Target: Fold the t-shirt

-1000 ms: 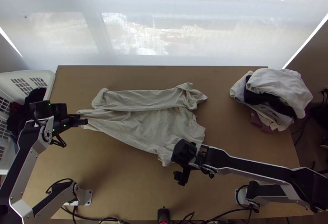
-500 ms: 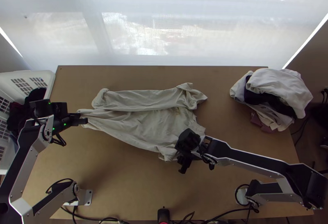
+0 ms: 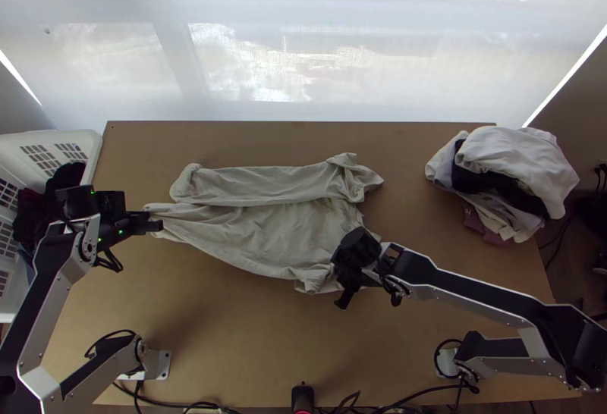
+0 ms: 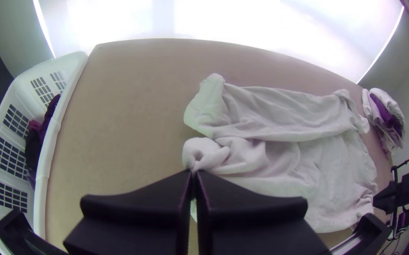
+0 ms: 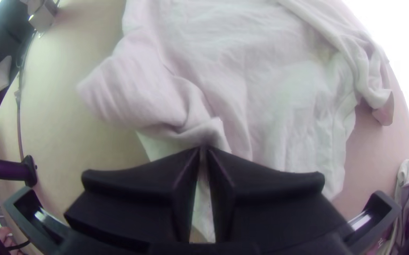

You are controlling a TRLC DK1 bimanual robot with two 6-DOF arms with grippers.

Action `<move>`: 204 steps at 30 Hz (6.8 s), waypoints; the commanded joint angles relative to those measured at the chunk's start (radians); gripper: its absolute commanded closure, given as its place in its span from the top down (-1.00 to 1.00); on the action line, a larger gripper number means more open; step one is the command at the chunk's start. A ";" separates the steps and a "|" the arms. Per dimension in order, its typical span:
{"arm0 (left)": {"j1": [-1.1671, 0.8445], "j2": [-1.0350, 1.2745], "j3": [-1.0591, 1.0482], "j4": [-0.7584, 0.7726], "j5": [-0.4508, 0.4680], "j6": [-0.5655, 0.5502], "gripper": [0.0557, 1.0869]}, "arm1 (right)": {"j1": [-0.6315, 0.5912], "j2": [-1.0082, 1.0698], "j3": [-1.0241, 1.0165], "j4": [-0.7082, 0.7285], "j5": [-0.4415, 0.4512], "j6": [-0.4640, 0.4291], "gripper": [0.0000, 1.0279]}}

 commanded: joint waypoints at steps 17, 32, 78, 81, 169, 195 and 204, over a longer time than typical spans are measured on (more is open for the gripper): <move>-0.007 -0.022 -0.041 -0.004 -0.002 -0.003 -0.93 | 0.208 -0.120 0.004 -0.173 -0.002 0.044 0.39; 0.028 -0.045 -0.047 0.005 0.000 -0.006 -0.93 | 0.240 0.138 0.168 -0.105 -0.076 0.062 0.39; 0.014 -0.023 -0.116 0.077 0.014 -0.026 -0.93 | 0.051 0.063 0.268 -0.116 -0.028 0.021 0.73; 0.014 -0.028 -0.120 0.077 0.014 -0.028 -0.93 | 0.112 0.056 0.268 -0.133 -0.028 0.019 0.73; 0.027 -0.370 -0.060 -0.240 0.014 -0.005 -0.93 | -0.214 -0.552 0.198 -0.357 0.131 -0.133 -0.95; 0.013 -0.721 0.022 -0.616 0.033 0.136 -0.93 | -0.173 -0.715 0.446 -0.661 0.131 -0.097 -0.95; 0.010 -0.700 0.002 -0.601 0.063 0.135 -0.93 | -0.174 -0.664 0.408 -0.587 0.133 -0.097 -0.95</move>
